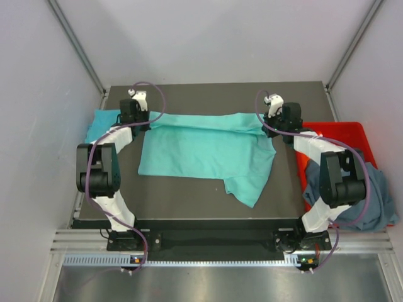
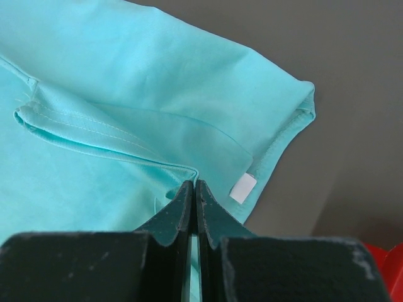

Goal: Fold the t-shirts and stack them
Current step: Fold the tshirt

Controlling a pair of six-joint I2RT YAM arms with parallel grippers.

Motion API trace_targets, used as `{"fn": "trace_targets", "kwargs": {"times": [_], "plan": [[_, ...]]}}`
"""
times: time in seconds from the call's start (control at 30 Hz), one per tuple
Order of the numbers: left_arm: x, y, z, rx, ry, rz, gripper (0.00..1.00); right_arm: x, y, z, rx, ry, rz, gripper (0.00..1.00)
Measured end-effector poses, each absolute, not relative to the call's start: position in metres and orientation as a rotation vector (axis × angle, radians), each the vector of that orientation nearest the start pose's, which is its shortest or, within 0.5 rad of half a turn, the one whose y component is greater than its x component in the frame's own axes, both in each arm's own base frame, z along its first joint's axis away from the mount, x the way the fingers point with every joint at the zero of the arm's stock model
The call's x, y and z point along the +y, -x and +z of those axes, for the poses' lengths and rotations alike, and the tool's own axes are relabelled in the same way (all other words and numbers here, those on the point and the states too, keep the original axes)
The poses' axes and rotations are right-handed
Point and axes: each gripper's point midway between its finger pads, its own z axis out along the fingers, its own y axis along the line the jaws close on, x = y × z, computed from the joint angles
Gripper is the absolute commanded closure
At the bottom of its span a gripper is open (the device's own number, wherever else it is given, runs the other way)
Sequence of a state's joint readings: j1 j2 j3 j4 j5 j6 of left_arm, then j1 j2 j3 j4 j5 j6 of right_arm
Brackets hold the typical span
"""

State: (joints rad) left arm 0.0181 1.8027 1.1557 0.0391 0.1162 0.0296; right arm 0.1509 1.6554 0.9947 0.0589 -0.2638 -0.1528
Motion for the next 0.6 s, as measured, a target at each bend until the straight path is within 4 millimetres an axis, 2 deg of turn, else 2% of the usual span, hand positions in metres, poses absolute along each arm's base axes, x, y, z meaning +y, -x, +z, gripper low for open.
{"fn": "trace_targets", "kwargs": {"times": [0.07,0.13,0.17,0.2,0.27,0.33,0.6], "plan": [[-0.010,-0.492,0.094,2.176,-0.080,-0.096,1.00,0.108,-0.440,0.101,2.109,0.477,0.287,1.00],[-0.010,-0.491,0.093,2.180,-0.084,-0.094,0.90,0.109,-0.440,0.101,2.109,0.480,0.291,1.00],[-0.009,-0.491,0.093,2.181,-0.086,-0.093,0.80,0.109,-0.440,0.101,2.108,0.482,0.293,1.00],[-0.009,-0.491,0.093,2.181,-0.090,-0.087,0.49,0.110,-0.439,0.101,2.107,0.483,0.297,1.00],[-0.006,-0.491,0.093,2.184,-0.079,-0.071,0.37,0.111,-0.439,0.101,2.108,0.483,0.303,1.00],[-0.002,-0.491,0.094,2.182,-0.061,-0.050,0.31,0.112,-0.439,0.101,2.108,0.482,0.308,1.00],[-0.004,-0.478,0.124,2.124,-0.020,-0.075,0.27,0.113,-0.438,0.101,2.106,0.486,0.320,1.00]]}}
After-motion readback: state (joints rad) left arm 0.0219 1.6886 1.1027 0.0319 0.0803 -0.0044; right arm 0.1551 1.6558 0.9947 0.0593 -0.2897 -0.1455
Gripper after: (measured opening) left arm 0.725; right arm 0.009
